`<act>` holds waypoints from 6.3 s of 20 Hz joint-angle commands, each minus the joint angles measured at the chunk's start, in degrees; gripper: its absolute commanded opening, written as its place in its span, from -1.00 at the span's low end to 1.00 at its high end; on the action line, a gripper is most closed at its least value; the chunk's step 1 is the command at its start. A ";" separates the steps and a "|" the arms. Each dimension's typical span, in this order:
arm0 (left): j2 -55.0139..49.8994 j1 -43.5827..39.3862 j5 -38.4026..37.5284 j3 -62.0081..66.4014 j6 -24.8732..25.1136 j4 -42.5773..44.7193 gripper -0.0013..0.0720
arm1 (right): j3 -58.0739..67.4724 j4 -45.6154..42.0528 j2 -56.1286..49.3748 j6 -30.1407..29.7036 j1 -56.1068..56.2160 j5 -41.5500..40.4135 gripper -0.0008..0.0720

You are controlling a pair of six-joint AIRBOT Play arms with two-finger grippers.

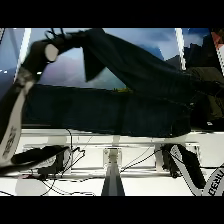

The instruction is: Fold the clothes and pants, and hang the long-sleeved shirts on hangers.

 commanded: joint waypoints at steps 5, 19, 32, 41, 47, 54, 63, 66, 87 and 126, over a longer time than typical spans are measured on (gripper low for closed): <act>8.90 -5.14 -21.33 -0.24 0.33 4.59 -0.91 | -0.02 -0.04 0.04 -0.02 -0.02 0.55 -0.92; -10.78 -11.54 -22.05 -1.36 -1.27 -0.26 0.94 | 0.00 0.07 0.04 -0.02 -0.02 0.94 -0.92; -9.53 26.47 -31.47 -12.02 17.25 -13.38 0.45 | 0.00 0.11 0.04 -0.02 -0.02 0.94 -0.92; -20.79 26.88 -20.46 -11.96 29.40 -37.70 0.30 | 0.00 1.07 0.04 0.11 -0.02 0.94 -0.92; -21.00 27.12 -20.11 -9.75 31.36 -37.86 -0.91 | 0.00 1.92 0.02 0.09 -0.02 0.90 -0.92; -15.52 32.72 -20.26 4.15 31.39 -37.16 -0.92 | -0.02 4.52 -1.03 0.02 0.00 -4.13 -0.92; -7.02 38.84 -20.44 6.38 31.34 -24.87 -0.92 | 0.07 14.56 -18.51 -0.11 4.02 -22.75 -0.92; -9.18 38.84 -20.22 6.36 31.34 -24.57 -0.92 | 0.07 14.29 -25.05 -0.13 10.78 -35.60 -0.92; -13.38 40.63 -10.60 6.38 21.00 -16.79 0.92 | 22.01 3.58 -41.86 -0.09 18.25 -26.99 0.71; 8.35 61.77 -47.19 -15.87 28.72 -20.68 -0.91 | -26.77 38.45 -17.40 -9.66 -18.80 -15.85 0.33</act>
